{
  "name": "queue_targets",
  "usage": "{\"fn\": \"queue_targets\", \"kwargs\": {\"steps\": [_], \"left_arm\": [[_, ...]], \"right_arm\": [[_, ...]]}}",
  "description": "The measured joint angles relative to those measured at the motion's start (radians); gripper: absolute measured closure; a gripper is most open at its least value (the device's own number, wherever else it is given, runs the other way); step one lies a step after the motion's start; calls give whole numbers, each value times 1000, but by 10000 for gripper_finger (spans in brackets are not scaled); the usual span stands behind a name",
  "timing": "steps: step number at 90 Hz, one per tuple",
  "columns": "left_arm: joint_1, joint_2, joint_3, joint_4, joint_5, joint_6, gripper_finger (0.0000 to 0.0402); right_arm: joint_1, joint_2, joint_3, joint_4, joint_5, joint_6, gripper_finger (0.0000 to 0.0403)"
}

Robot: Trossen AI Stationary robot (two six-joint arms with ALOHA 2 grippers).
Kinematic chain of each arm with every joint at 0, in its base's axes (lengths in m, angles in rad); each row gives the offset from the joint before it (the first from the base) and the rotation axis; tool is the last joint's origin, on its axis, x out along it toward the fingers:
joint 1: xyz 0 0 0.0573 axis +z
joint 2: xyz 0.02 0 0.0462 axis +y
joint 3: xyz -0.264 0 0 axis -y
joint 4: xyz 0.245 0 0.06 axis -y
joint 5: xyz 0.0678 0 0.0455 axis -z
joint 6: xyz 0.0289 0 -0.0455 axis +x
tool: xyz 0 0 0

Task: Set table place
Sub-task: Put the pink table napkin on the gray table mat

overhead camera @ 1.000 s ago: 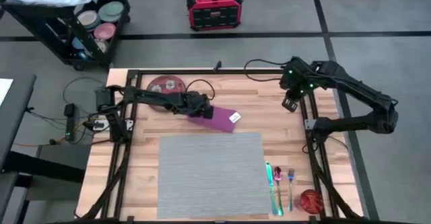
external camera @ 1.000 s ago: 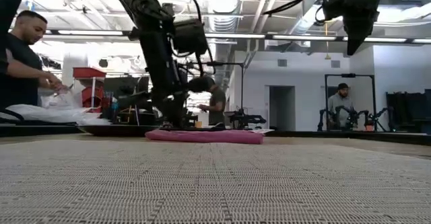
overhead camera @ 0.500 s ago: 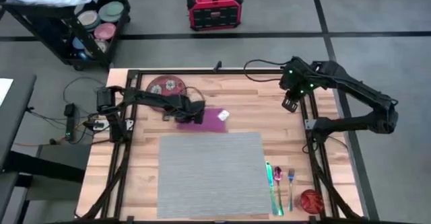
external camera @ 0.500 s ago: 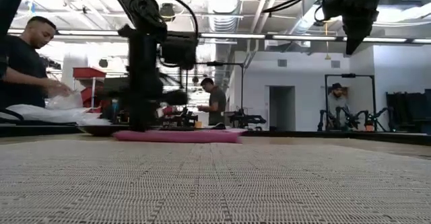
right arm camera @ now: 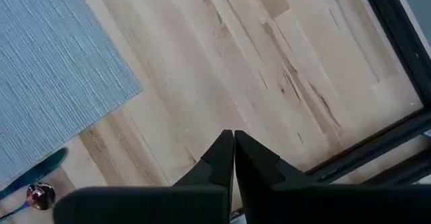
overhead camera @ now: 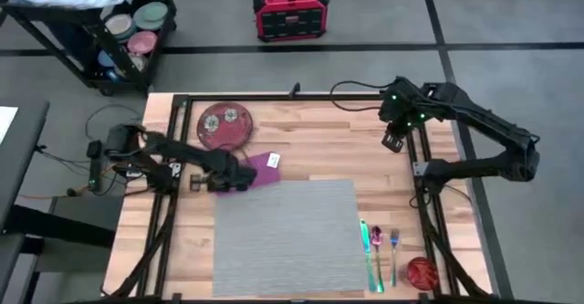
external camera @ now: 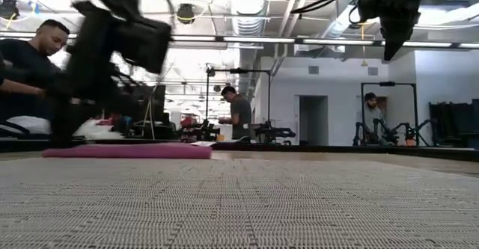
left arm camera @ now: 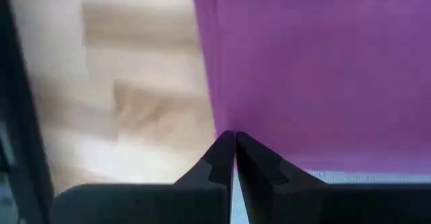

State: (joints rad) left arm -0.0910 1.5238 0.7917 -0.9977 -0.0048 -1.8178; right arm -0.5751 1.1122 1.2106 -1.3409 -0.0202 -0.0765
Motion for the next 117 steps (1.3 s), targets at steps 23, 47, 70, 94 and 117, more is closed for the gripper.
{"fn": "queue_targets", "kwargs": {"steps": [23,47,70,94,117], "left_arm": [[-113,-135,-15,49,-49,-247,401],[-62,-164,31,-106,-199,-198,401],[56,-164,21,-137,-418,27,401],[249,-91,21,5,-397,361,401],[268,50,21,47,-302,460,401]], "right_arm": [[6,0,0,36,-11,6,403],[6,0,0,56,-11,16,403],[6,0,0,83,-11,27,403],[6,0,0,100,-11,26,403],[6,0,0,61,-10,23,403]]}}
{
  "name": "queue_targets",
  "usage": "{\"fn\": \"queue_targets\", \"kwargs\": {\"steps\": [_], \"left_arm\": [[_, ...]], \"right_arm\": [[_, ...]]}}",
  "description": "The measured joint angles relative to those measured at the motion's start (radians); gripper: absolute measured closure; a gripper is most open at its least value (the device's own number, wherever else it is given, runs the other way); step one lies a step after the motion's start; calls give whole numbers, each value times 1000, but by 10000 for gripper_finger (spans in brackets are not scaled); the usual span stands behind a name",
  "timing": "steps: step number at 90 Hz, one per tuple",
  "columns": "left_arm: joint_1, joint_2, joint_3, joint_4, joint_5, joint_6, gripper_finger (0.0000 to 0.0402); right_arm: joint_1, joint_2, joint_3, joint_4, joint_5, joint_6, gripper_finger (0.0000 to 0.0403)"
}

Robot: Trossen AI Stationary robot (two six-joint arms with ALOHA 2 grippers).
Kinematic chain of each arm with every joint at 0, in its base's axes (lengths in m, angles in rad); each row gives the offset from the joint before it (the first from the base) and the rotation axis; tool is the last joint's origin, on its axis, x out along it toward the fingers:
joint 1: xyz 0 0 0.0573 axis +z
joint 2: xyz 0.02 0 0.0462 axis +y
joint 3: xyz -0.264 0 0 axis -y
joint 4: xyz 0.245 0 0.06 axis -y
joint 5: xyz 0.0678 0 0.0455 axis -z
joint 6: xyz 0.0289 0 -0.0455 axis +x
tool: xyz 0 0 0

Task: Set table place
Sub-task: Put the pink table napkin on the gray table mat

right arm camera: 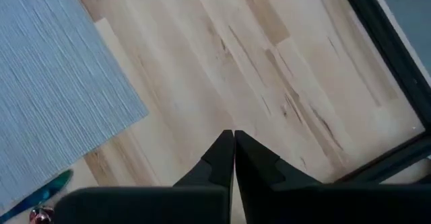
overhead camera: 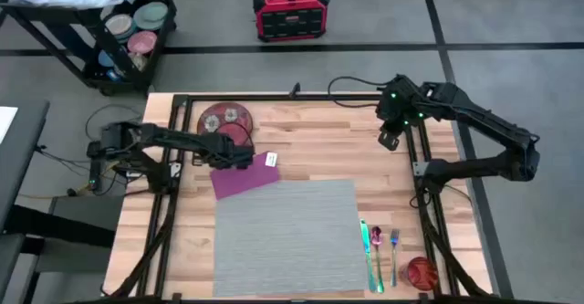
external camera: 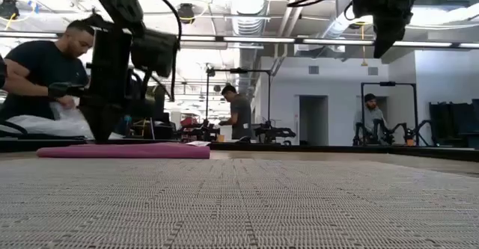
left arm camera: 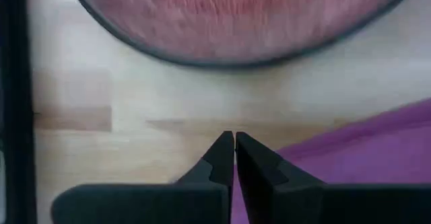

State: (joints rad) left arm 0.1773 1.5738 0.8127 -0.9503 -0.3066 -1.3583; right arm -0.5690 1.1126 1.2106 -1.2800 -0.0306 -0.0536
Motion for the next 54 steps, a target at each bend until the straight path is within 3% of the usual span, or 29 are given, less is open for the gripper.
{"fn": "queue_targets", "kwargs": {"steps": [20,35,54], "left_arm": [[-63,57,8,18,90,-19,401],[-187,-4,5,-89,225,-235,401],[-406,-71,5,9,284,-482,401]], "right_arm": [[0,0,0,-24,0,-8,403],[0,0,0,-23,1,-21,403],[0,0,0,-19,1,-27,403]]}}
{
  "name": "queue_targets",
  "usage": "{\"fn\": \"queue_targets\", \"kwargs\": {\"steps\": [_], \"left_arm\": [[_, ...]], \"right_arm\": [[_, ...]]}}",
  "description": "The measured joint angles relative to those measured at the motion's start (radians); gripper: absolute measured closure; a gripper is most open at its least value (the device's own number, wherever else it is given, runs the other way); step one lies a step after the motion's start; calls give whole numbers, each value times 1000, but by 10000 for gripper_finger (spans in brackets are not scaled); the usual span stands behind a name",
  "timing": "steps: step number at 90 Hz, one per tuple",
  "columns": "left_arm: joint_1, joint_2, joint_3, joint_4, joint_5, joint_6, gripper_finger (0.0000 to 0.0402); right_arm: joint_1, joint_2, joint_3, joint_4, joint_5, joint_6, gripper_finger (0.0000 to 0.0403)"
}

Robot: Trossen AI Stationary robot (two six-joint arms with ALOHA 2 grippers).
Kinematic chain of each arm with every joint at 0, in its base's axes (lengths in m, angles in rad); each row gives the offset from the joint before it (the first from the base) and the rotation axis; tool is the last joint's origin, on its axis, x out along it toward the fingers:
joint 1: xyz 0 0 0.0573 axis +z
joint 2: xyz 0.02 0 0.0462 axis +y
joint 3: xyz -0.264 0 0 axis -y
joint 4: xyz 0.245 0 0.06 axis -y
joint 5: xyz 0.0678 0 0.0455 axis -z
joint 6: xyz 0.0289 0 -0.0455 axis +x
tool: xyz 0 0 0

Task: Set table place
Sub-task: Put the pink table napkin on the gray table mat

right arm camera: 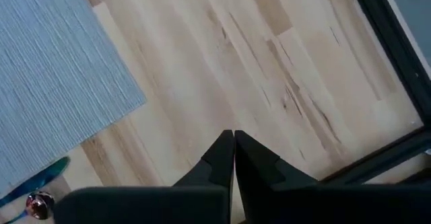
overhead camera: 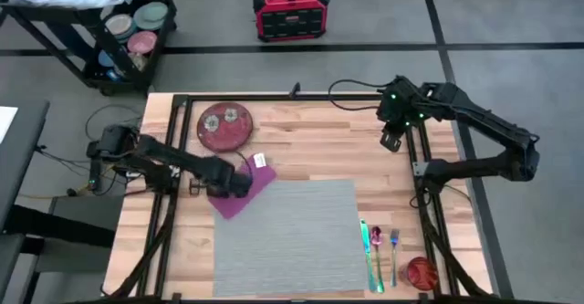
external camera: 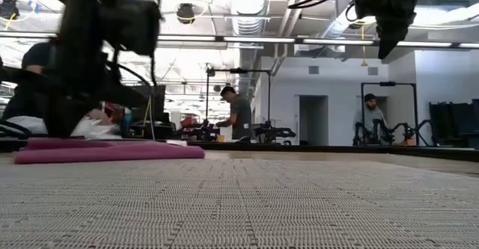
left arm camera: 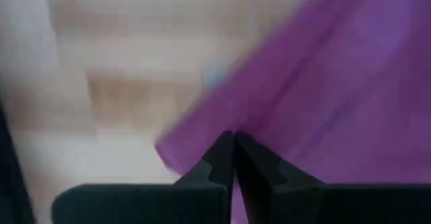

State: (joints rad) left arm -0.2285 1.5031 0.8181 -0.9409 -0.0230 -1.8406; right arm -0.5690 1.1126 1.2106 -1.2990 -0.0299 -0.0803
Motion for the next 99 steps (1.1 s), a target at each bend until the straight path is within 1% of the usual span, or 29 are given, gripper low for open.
{"fn": "queue_targets", "kwargs": {"steps": [10,20,27,36,40,46,51,58,66,68,78,85,99], "left_arm": [[-97,2,0,116,-5,-111,401],[-144,2,5,169,-5,-166,401],[-157,-5,26,145,-10,-181,401],[-158,-28,53,42,-11,-177,401],[-158,-45,72,2,-12,-208,401],[-166,-70,96,-5,-25,-273,401],[-181,-86,115,-11,-43,-282,401],[-191,-106,155,-55,-96,-270,401],[-182,-117,203,-161,-210,-248,401],[-175,-116,207,-182,-221,-228,401],[-122,-95,205,-223,-228,-67,401],[-84,-66,180,-227,-229,-14,401],[-35,-15,144,-130,-229,76,401]], "right_arm": [[0,0,0,0,0,0,403],[0,0,0,1,0,0,403],[0,0,0,0,0,1,403],[0,0,0,-1,0,1,403],[0,0,0,-1,0,2,403],[0,0,0,-2,0,10,403],[0,0,0,-2,0,17,403],[0,0,0,-2,0,27,403],[0,0,0,-2,0,27,403],[0,0,0,-2,0,27,403],[0,0,0,10,0,27,403],[0,0,0,13,0,28,403],[0,0,0,11,0,31,403]]}}
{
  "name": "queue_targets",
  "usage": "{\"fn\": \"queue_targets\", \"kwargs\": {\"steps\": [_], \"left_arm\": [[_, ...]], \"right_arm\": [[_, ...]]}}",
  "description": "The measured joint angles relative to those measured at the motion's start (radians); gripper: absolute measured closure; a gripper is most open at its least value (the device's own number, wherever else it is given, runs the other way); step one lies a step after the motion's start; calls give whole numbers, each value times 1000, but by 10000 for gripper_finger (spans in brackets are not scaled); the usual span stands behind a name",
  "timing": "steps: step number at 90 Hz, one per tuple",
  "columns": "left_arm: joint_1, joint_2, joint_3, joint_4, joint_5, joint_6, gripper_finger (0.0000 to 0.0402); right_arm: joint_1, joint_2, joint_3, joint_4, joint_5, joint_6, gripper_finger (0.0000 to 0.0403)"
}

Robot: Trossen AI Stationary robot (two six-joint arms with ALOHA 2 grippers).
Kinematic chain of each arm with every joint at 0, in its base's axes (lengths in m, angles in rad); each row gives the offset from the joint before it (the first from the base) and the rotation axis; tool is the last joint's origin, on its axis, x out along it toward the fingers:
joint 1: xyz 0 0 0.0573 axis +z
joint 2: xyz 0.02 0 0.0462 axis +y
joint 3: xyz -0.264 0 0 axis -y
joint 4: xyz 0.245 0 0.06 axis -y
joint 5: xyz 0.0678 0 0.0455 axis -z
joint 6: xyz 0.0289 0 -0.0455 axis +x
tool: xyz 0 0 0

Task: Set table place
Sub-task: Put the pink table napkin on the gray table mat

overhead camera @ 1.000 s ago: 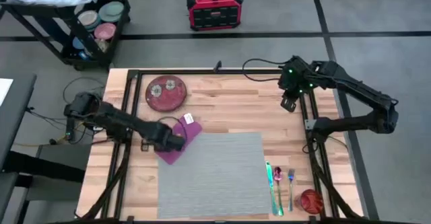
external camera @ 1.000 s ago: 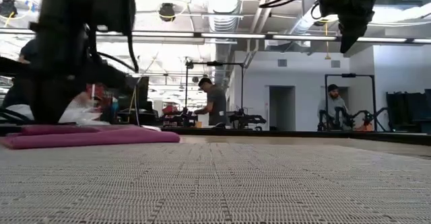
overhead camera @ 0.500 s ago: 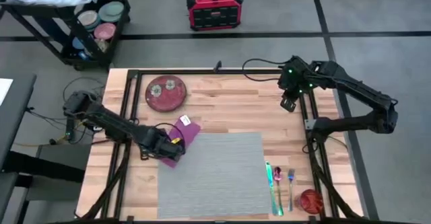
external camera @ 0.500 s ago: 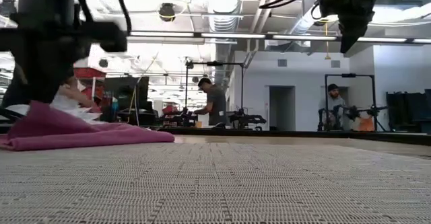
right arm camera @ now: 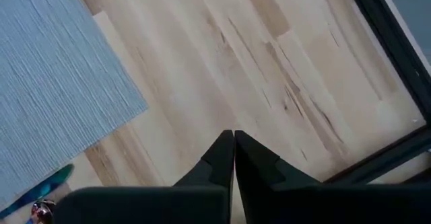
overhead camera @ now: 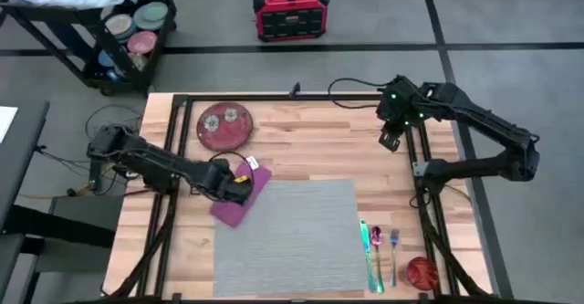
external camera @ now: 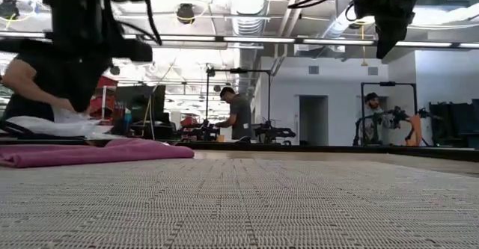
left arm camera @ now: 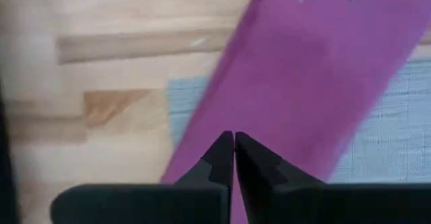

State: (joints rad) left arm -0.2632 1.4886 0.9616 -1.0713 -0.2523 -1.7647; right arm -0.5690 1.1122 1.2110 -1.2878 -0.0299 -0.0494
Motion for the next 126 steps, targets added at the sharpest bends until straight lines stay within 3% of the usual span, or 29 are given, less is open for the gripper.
{"fn": "queue_targets", "kwargs": {"steps": [16,33,46,58,74,93,108,126], "left_arm": [[-2,76,0,88,41,31,401],[-41,145,-2,93,63,-44,401],[-112,193,-29,156,129,-192,401],[-190,194,-43,277,180,-315,402],[-274,193,21,320,206,-459,401],[-312,191,60,301,203,-495,401],[-311,194,63,428,190,-503,402],[-299,186,61,246,169,-489,402]], "right_arm": [[0,0,0,-2,0,0,403],[0,0,0,-6,0,-1,403],[0,0,0,-9,0,-1,403],[1,0,0,-23,-1,-4,403],[1,0,0,-13,-1,-14,403],[2,1,0,31,-3,-28,403],[7,5,0,44,-74,-18,403],[35,6,0,49,-76,-4,403]]}}
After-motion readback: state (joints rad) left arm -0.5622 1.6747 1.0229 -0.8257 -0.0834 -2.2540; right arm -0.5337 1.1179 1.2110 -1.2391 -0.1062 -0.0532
